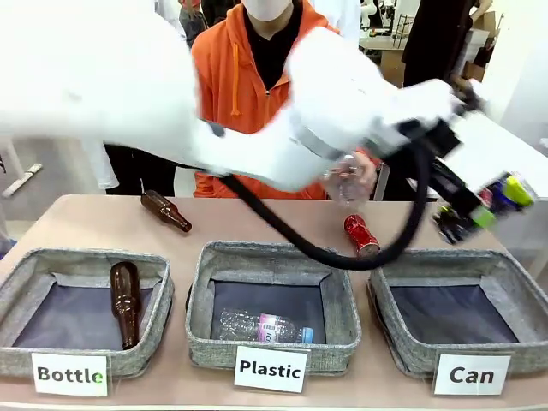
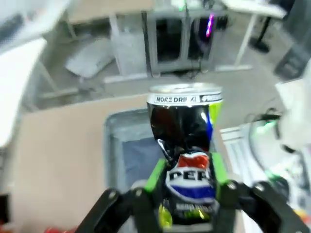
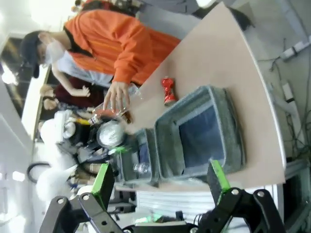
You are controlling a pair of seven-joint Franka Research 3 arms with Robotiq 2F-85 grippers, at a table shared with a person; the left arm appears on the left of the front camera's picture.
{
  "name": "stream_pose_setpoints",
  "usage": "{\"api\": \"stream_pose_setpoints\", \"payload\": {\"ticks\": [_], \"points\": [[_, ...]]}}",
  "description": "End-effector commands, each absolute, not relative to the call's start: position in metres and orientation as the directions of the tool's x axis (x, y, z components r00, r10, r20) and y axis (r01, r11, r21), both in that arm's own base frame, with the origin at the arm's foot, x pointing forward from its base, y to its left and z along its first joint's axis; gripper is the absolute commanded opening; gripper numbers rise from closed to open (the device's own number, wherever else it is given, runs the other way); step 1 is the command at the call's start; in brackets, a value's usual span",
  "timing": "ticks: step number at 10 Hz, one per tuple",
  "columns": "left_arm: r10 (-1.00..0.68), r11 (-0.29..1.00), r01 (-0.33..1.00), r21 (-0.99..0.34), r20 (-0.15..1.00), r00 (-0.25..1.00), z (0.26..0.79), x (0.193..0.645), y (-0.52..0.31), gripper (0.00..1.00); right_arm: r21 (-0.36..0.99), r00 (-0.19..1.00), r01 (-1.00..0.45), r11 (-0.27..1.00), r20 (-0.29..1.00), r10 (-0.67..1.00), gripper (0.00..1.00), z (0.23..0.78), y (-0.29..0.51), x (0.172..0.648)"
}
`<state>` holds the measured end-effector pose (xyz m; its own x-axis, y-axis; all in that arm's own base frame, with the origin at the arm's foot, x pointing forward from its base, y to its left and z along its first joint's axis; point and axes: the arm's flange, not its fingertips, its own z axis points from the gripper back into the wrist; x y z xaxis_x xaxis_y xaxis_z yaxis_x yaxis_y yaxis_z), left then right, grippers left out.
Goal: Sort the can waste into the basket.
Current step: Pick up the can waste from the table and place it in the right Fabric basket.
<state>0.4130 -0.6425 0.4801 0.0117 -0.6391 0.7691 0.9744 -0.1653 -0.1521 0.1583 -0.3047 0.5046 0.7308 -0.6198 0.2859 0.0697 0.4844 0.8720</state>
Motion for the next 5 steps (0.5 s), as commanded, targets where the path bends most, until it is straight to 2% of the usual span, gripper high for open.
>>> {"api": "stream_pose_setpoints", "payload": {"ticks": [1, 2, 3, 5], "points": [[-0.711, -0.245, 0.954, -0.172, 0.701, -0.056, 0.496, 0.427, -0.75, 0.44, 0.913, 0.721, 0.116, 0.391, 0.193, -0.666, 1.0, 0.492, -0.328, 0.165], [-0.718, -0.276, 0.946, -0.169, 0.691, -0.086, 0.488, 0.414, -0.761, 0.44, 0.894, 0.66, 0.193, 0.403, 0.186, -0.728, 1.0, 0.484, -0.327, 0.172], [-0.723, -0.214, 0.969, -0.12, 0.687, -0.075, 0.483, 0.419, -0.767, 0.44, 0.889, 0.732, 0.078, 0.451, 0.256, -0.632, 1.0, 0.5, -0.312, 0.151], [-0.743, -0.133, 0.985, -0.107, 0.669, -0.027, 0.477, 0.435, -0.769, 0.44, 0.889, 0.732, 0.078, 0.451, 0.256, -0.632, 1.0, 0.5, -0.312, 0.151]]}}
